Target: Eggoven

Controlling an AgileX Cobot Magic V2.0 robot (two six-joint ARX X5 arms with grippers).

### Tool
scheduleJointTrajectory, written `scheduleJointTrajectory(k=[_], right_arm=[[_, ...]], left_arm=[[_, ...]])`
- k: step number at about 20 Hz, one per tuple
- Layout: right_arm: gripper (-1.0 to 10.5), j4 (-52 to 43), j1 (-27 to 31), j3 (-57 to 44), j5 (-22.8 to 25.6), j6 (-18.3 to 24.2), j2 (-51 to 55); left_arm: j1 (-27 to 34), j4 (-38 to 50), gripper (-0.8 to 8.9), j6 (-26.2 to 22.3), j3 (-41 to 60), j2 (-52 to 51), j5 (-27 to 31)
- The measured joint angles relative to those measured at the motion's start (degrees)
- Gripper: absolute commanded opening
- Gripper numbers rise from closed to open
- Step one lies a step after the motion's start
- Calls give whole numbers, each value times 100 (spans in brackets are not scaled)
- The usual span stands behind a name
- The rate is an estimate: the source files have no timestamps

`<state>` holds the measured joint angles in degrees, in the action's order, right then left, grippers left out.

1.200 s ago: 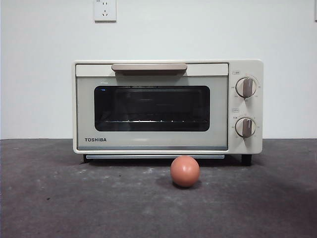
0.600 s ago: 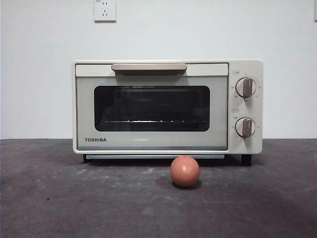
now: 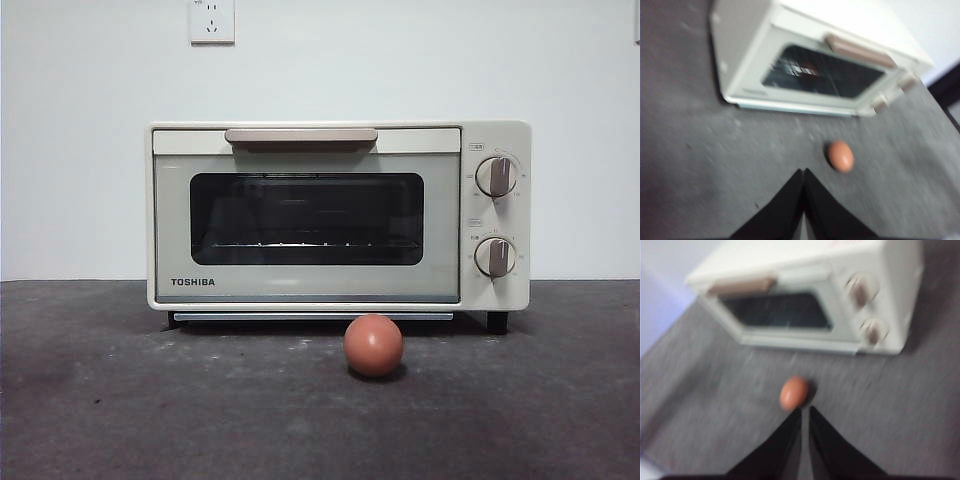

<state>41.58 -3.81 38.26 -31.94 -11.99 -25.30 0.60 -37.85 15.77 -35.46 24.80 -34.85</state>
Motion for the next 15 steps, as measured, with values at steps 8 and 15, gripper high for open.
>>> scheduleJointTrajectory(k=[8,15], right_arm=[[9,1237,-393,402,-131,824,-555],[350,1207,-562,402,-105,789,-564]], left_arm=[[-240,-1102,7,-772,-629,529,-256],[-315,-1172,7,-925,-632,531,-256]])
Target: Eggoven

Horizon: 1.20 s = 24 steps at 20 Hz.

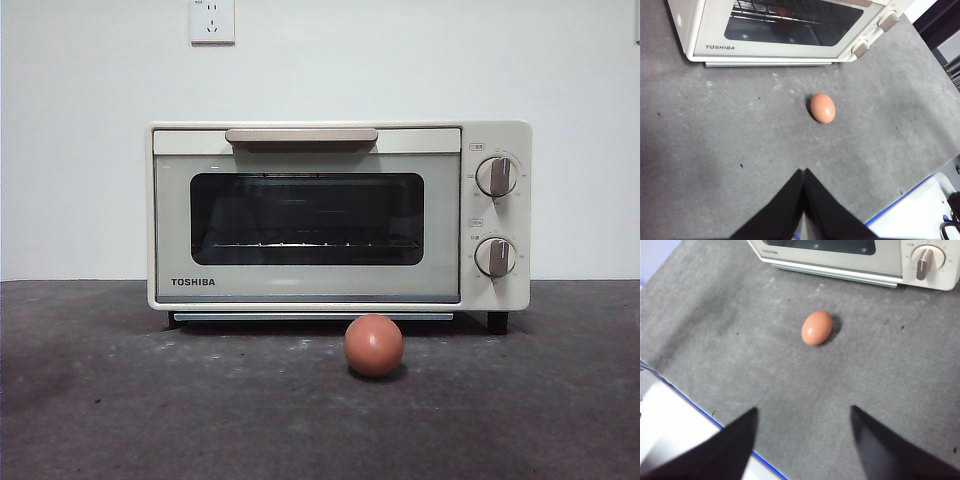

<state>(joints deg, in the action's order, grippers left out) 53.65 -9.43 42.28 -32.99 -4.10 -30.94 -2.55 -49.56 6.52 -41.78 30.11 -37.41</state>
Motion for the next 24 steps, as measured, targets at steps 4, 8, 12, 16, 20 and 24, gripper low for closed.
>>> scheduleJointTrajectory(k=[4,8,12,16,20,24], right_arm=[[350,-61,-7,4,-2,-190,-164],[350,-570,-378,59,4,-560,-656],[350,-1596,-1224,66,468,-1228,-1414],[350,-2612,-2203,68,1491,-1873,-2391],[350,-3036,-2732,334,2162,-2245,-3488],[350,-3038,-2964,977,2774,-2319,-4636]], left_arm=[[0,-2,7,-2,0,0,0],[0,4,7,-2,0,0,0],[0,59,7,-2,0,0,0],[0,59,7,-2,0,22,0],[0,59,7,-2,0,26,0],[0,57,7,-2,0,26,0]])
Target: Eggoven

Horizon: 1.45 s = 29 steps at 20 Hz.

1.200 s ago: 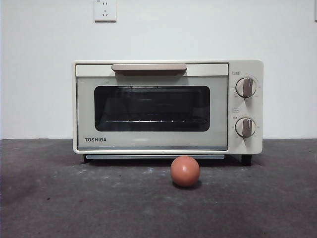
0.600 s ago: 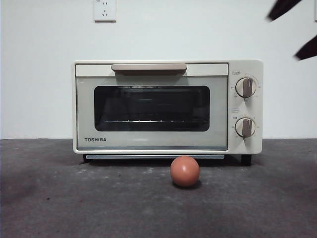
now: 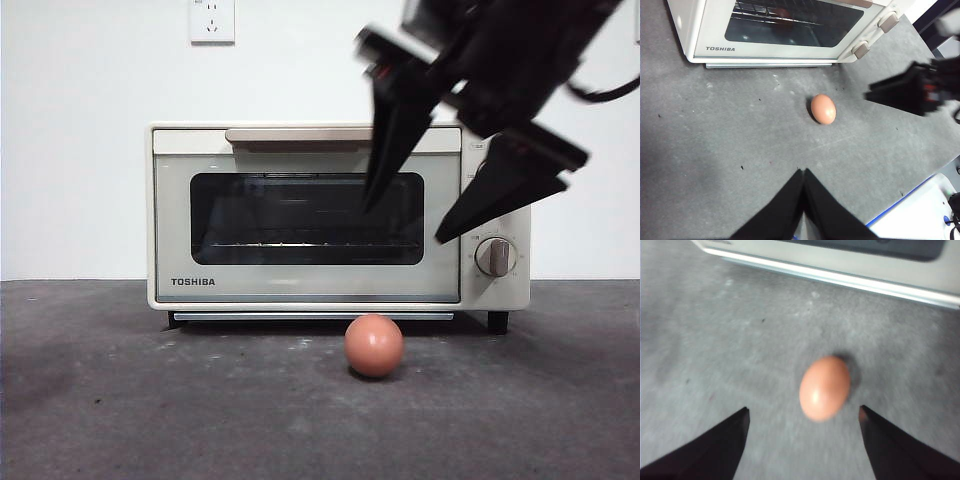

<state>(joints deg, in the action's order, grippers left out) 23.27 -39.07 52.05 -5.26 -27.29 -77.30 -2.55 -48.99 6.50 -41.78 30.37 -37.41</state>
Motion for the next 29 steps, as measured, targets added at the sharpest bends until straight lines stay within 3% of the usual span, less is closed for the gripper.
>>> scheduleJointTrajectory(k=[10,29], right_arm=[[350,-20,-175,614,422,-44,-1668],[335,-367,-179,621,509,-280,-2236]], left_arm=[[-101,-2,7,0,0,0,0],[-354,-2,7,0,0,0,0]])
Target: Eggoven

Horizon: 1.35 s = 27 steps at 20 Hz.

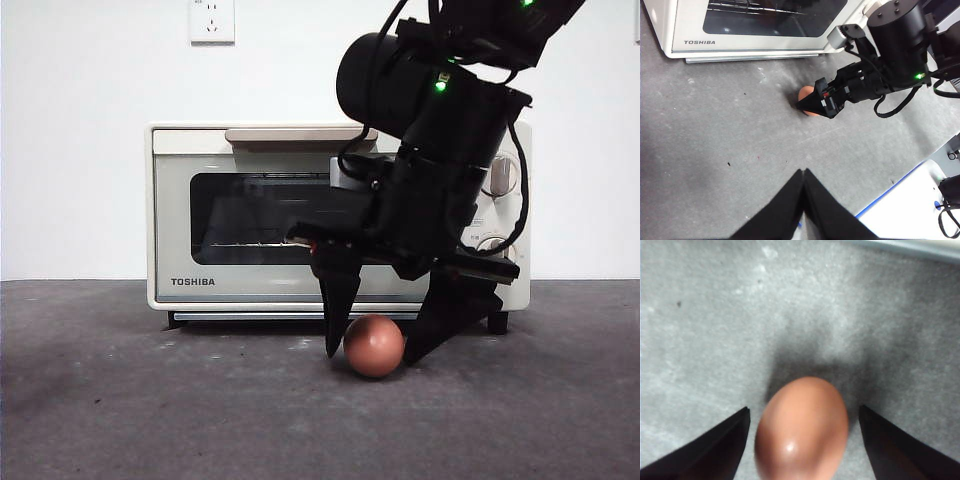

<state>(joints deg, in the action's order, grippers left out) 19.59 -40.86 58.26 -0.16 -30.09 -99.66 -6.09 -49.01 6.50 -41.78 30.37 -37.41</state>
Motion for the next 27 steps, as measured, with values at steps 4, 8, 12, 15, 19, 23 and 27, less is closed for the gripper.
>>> scheduleJointTrajectory(k=[4,8,12,15,19,23,27], right_arm=[[236,-11,0,7,15,-17,-39],[42,-11,-2,9,-2,-20,-46],[2,-7,-2,11,-28,31,-37],[2,173,-2,11,-153,166,155],[2,549,-37,11,-177,507,1128],[2,1010,-44,11,-168,887,2221],[2,1547,-44,11,-13,1156,3346]], left_arm=[[0,-2,7,0,0,0,0],[0,0,7,0,0,0,0],[0,33,7,0,0,11,0],[-4,221,7,17,0,162,0],[-232,1080,7,304,0,531,2],[-841,1980,7,702,-282,1172,599],[-1495,2752,7,785,-796,2094,1261]])
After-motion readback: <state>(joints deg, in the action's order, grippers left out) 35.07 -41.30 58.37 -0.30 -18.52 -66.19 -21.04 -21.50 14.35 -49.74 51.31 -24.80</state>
